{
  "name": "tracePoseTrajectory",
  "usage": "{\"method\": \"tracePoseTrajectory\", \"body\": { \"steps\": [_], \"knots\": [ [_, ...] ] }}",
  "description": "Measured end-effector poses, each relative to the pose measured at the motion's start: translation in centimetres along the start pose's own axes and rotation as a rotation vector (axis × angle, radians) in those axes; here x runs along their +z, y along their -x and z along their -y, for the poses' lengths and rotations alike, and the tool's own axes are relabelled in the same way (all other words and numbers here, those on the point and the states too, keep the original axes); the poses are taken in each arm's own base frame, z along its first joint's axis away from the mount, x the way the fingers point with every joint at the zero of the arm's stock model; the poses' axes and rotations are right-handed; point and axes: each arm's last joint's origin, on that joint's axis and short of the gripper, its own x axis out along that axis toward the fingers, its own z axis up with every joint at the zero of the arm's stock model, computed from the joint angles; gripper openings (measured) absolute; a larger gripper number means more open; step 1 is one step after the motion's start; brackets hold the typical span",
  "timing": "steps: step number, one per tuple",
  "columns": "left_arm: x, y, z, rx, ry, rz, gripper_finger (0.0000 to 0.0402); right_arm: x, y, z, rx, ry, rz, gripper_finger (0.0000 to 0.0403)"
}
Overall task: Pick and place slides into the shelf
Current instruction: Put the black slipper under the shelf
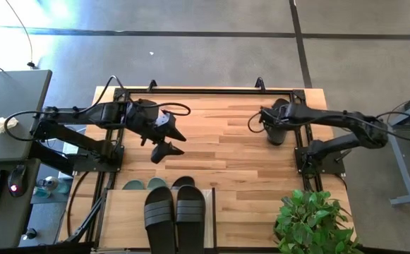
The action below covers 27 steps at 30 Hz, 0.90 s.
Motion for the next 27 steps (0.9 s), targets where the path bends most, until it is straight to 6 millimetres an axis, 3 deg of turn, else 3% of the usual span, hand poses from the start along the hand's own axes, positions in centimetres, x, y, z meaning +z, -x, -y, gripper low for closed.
{"method": "tracePoseTrajectory", "body": {
  "steps": [16, 27],
  "knots": [
    [0.0, 0.0, 0.0, -0.022, 0.002, -0.010, 0.0276, 1.7, -4.5, -1.6, -0.181, 0.205, -0.094, 0.0160],
    [-0.1, 0.0, 0.1, -0.038, 0.006, -0.016, 0.0276, 2.1, -6.9, -2.3, -0.294, 0.215, -0.126, 0.0160]
  ]
}}
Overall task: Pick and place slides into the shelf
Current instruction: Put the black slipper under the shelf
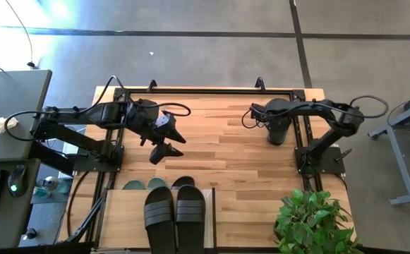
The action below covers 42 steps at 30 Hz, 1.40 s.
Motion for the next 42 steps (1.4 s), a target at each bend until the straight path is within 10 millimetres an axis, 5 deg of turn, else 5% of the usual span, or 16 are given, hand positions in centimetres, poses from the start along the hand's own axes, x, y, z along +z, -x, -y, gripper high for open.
{"method": "tracePoseTrajectory", "body": {
  "steps": [10, 20, 27, 34, 42],
  "knots": [
    [0.0, 0.0, 0.0, -0.001, 0.001, -0.001, 0.0276, 0.6, -1.9, -0.6, -0.043, 0.003, -0.060, 0.0154],
    [0.0, 0.0, 0.0, -0.001, 0.001, -0.002, 0.0276, 1.2, -2.0, -1.0, -0.036, -0.038, -0.007, 0.0011],
    [0.0, 0.0, 0.0, 0.007, 0.000, 0.001, 0.0276, 1.0, -1.3, -1.3, -0.039, -0.033, 0.033, 0.0003],
    [0.8, 0.6, -0.3, 0.012, 0.013, 0.032, 0.0276, 0.1, 3.0, -1.1, -0.027, -0.058, 0.172, 0.0001],
    [3.5, 3.9, -2.3, 0.056, 0.106, 0.134, 0.0276, -1.4, 12.0, 0.7, -0.025, 0.021, 0.505, 0.0001]
  ]
}}
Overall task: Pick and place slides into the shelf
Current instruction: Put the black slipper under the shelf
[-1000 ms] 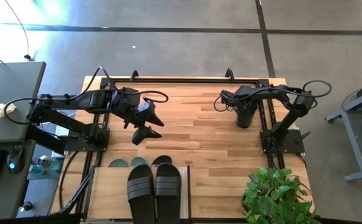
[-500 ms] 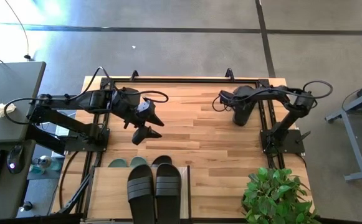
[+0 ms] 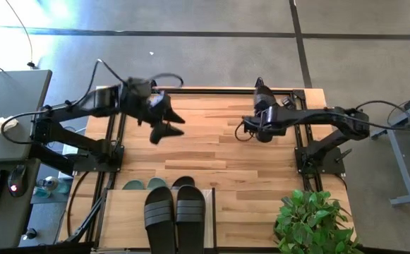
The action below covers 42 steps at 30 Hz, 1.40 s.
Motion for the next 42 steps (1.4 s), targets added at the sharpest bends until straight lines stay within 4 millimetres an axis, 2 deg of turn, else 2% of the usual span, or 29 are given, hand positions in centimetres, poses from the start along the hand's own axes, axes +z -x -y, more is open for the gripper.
{"method": "tracePoseTrajectory", "body": {
  "steps": [10, 14, 17, 24, 29, 34, 42],
  "knots": [
    [1.9, 2.1, -5.7, -0.054, 0.328, 0.026, 0.0276, 3.8, 12.1, 1.1, 0.058, 0.251, 0.510, 0.0000],
    [2.4, 2.2, -8.5, -0.083, 0.497, 0.016, 0.0276, 5.1, 15.8, 0.8, 0.078, 0.358, 0.647, 0.0000],
    [2.7, 1.7, -10.2, -0.118, 0.571, -0.003, 0.0276, 6.3, 17.5, -0.3, 0.088, 0.461, 0.712, 0.0000],
    [2.5, 0.2, -11.8, -0.141, 0.649, -0.069, 0.0276, 8.2, 18.8, -2.9, 0.055, 0.626, 0.730, 0.0000],
    [2.3, -0.9, -12.8, -0.120, 0.711, -0.097, 0.0276, 8.7, 18.9, -4.8, 0.028, 0.734, 0.729, 0.0000],
    [1.9, -1.0, -13.1, -0.051, 0.720, -0.100, 0.0276, 8.7, 19.2, -5.1, 0.011, 0.742, 0.730, 0.0000],
    [1.8, -1.3, -12.8, -0.055, 0.694, -0.113, 0.0276, 9.1, 19.3, -5.3, 0.052, 0.728, 0.751, 0.0000]
  ]
}}
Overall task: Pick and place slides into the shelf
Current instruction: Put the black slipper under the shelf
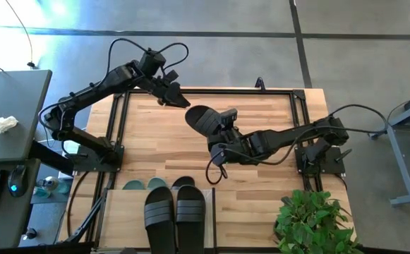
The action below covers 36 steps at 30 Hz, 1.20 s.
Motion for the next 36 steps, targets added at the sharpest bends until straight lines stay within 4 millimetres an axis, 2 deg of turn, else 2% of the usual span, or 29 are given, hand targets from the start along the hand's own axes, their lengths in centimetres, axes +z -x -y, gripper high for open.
{"method": "tracePoseTrajectory", "body": {
  "steps": [8, 23, 36],
  "knots": [
    [-1.1, -2.6, 0.5, 0.013, -0.026, -0.094, 0.0276, 0.3, -0.7, 0.6, -0.027, 0.002, 0.000, 0.0000],
    [-0.6, -2.9, 0.2, 0.098, -0.025, -0.006, 0.0271, 0.4, -0.6, 0.5, -0.006, 0.007, 0.024, 0.0000],
    [-0.4, -2.8, 0.1, 0.127, -0.031, 0.028, 0.0149, 0.4, -0.6, 0.4, 0.008, 0.015, 0.031, 0.0000]
  ]
}}
